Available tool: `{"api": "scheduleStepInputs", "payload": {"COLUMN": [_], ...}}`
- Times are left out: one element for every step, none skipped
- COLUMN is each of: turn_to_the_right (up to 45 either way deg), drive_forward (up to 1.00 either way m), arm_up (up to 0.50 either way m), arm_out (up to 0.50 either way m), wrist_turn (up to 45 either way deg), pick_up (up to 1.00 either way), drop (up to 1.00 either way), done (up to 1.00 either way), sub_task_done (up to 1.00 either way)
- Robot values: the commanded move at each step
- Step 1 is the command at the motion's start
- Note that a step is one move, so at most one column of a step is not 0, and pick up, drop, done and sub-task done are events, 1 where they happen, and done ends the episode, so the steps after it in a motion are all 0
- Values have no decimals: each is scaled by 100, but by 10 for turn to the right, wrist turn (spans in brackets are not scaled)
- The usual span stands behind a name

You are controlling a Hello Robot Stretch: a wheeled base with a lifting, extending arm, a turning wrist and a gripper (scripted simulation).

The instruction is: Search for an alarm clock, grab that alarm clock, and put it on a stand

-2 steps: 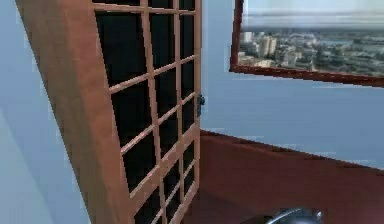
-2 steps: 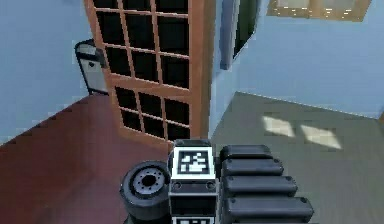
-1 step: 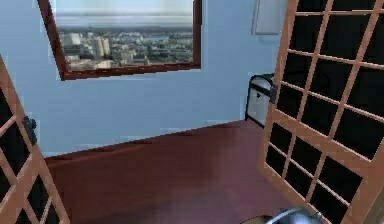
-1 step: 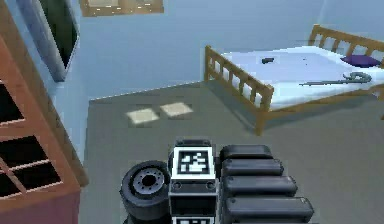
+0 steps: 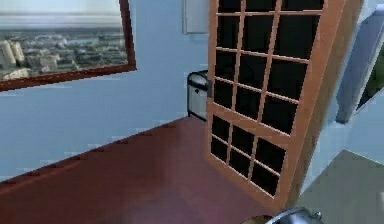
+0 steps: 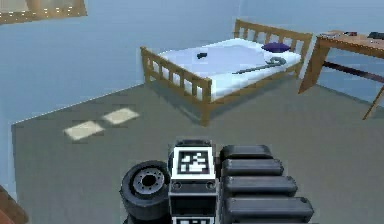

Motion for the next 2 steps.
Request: {"api": "scheduleStepInputs", "payload": {"turn_to_the_right": [0, -390], "drive_forward": [10, 0], "arm_up": [0, 0], "arm_out": [0, 0], "wrist_turn": [0, 0], "pick_up": [0, 0], "drop": [0, 0], "done": [0, 0], "sub_task_done": [0, 0]}}
